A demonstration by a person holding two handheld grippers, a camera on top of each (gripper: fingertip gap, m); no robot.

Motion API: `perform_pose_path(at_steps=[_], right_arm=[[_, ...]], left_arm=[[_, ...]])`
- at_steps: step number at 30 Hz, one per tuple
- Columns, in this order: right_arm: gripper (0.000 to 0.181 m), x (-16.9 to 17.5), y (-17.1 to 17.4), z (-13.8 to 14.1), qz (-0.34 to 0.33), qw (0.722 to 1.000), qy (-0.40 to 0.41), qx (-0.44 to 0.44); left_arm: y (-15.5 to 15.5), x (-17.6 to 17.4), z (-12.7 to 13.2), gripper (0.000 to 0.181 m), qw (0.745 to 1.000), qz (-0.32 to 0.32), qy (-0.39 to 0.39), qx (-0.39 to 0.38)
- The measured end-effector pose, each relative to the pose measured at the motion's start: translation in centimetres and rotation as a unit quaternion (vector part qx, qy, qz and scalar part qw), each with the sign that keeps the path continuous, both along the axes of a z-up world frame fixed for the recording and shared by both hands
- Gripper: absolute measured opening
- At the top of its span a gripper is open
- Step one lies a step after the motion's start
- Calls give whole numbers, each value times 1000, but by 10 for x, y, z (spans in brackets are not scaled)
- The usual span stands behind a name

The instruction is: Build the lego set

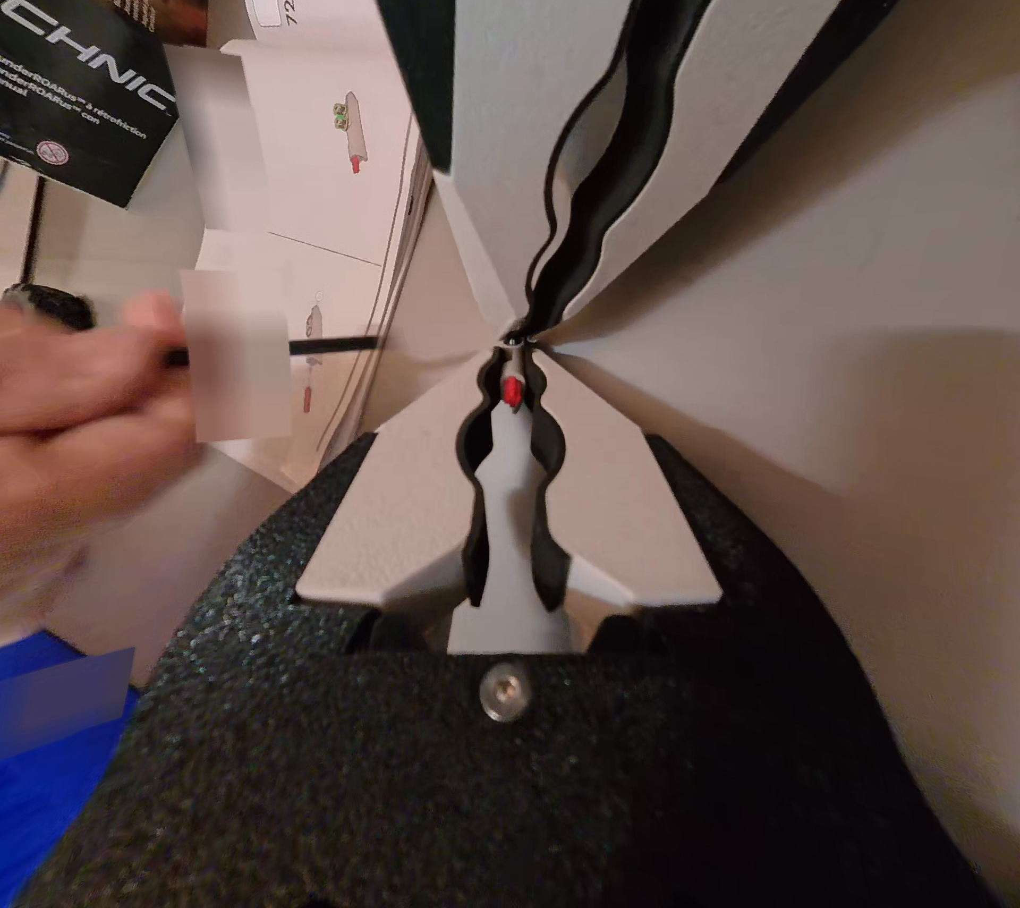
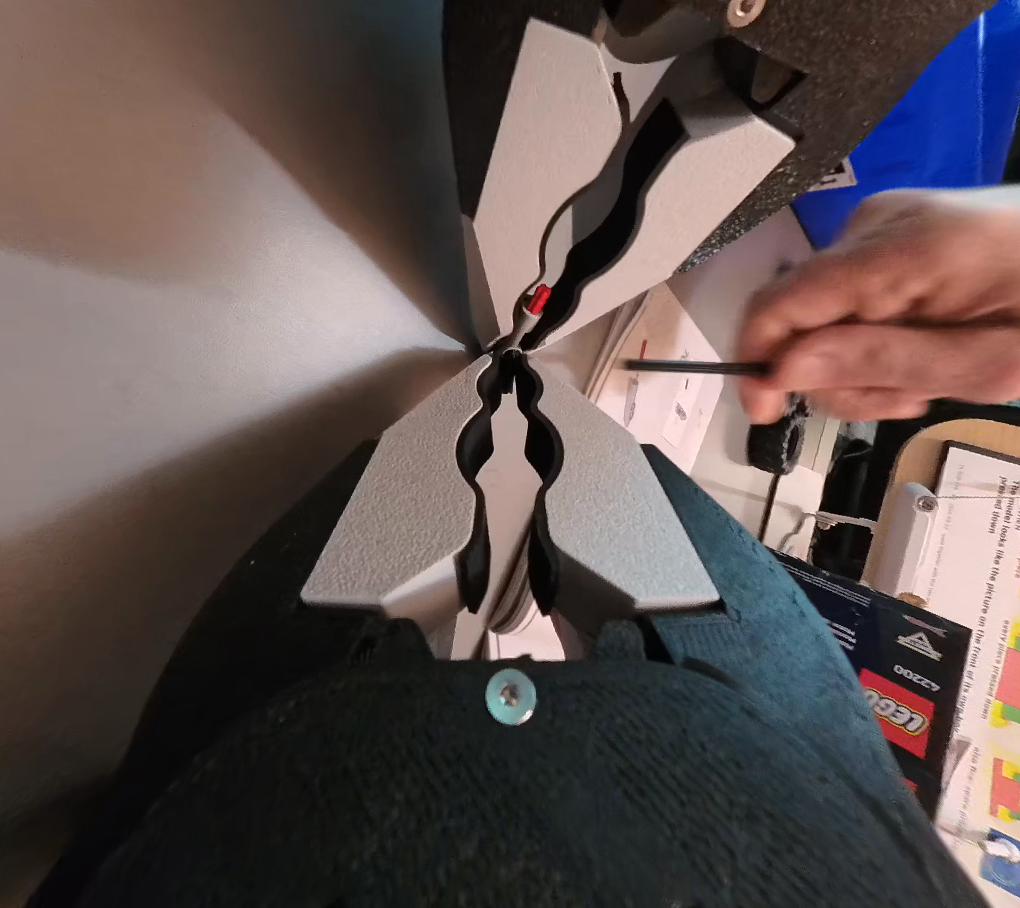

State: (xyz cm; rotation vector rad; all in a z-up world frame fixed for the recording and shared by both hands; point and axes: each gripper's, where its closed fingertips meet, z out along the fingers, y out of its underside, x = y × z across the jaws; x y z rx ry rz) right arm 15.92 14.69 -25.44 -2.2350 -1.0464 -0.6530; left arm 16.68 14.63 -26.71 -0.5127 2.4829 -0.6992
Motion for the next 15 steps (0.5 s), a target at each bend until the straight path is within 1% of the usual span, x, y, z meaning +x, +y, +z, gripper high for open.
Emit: perform_pose_path(at_steps=[3, 5, 7, 9, 11, 15], right_arm=[[4, -2, 1, 0, 14, 999, -37, -8], [3, -3, 2, 0, 23, 998, -55, -15], [3, -5, 1, 0, 32, 998, -55, -18], [3, -5, 1, 0, 39, 997, -61, -23], [3, -5, 1, 0, 37, 998, -51, -26], [3, -6, 0, 0, 26, 999, -6, -31]], left_arm=[[0, -2, 0, 4, 1000, 0, 11, -12], [0, -4, 0, 4, 999, 2, 23, -33], [0, -6, 0, 4, 998, 1, 33, -56], [-1, -6, 0, 4, 998, -2, 32, -56], [-1, -6, 0, 4, 999, -7, 24, -43], [-2, -5, 0, 4, 999, -13, 16, -48]])
